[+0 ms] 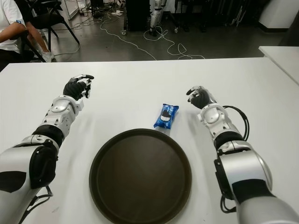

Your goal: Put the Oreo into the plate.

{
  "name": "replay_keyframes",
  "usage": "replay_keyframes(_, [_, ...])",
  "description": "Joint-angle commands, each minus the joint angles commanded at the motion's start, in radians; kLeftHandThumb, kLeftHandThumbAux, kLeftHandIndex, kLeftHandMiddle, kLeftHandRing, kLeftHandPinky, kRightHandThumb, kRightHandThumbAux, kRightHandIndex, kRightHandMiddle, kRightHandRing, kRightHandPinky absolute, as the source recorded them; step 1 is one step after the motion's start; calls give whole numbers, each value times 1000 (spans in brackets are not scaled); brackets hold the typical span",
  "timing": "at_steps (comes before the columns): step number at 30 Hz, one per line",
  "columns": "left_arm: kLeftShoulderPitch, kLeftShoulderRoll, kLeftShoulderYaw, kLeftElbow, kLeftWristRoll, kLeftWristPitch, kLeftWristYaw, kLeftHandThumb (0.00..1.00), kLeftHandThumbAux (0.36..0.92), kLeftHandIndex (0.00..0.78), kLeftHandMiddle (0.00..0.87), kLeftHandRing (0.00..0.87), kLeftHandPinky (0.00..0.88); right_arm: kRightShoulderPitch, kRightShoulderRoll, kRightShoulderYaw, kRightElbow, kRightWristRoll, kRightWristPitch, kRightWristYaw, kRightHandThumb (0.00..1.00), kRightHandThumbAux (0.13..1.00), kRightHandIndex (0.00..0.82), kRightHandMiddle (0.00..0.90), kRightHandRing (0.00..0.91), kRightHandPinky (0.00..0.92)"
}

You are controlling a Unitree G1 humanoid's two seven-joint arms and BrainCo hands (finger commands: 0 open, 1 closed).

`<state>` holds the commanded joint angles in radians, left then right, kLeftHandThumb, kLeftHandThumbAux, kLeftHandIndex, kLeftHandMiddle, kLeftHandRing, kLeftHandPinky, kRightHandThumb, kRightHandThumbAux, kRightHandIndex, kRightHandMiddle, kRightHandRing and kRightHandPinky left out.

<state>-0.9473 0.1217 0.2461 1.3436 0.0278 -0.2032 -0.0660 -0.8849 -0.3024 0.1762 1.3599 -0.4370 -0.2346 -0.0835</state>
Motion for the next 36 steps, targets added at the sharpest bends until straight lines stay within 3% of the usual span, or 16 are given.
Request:
replay_keyframes(11, [-4,3,-25,2,16,25,-41,711,701,431,653,681,694,1,-8,15,0,-12,-3,-12,831,684,382,550,617,596])
replay_keyframes(18, [-8,4,-23,2,3,42,-100,699,709,429,588,620,650,3,-2,-19,-1,20,-9,-21,830,685,380,554,617,575])
replay_keyframes(22, [-10,5,-8,3,-14,57,-111,689,714,424,530,566,599,1,9,-69,-6,73,-20,-2,830,686,378,547,604,559])
replay_keyframes(31, [-11,8,39,5,-51,97,-117,668,725,401,350,399,463,-33,53,-272,-20,295,4,120,827,689,377,513,560,547])
replay_keyframes(32, [-11,9,42,5,-54,98,-118,477,717,323,330,378,453,-31,54,-282,-21,305,3,127,827,689,377,512,561,552])
replay_keyframes(35, [-9,9,56,3,-66,99,-123,231,712,223,300,348,435,-32,55,-311,-23,336,4,141,827,689,377,512,565,559])
replay_keyframes(36, [-9,9,62,3,-71,98,-124,206,711,210,293,339,425,-34,54,-320,-23,345,6,143,826,689,377,513,566,561])
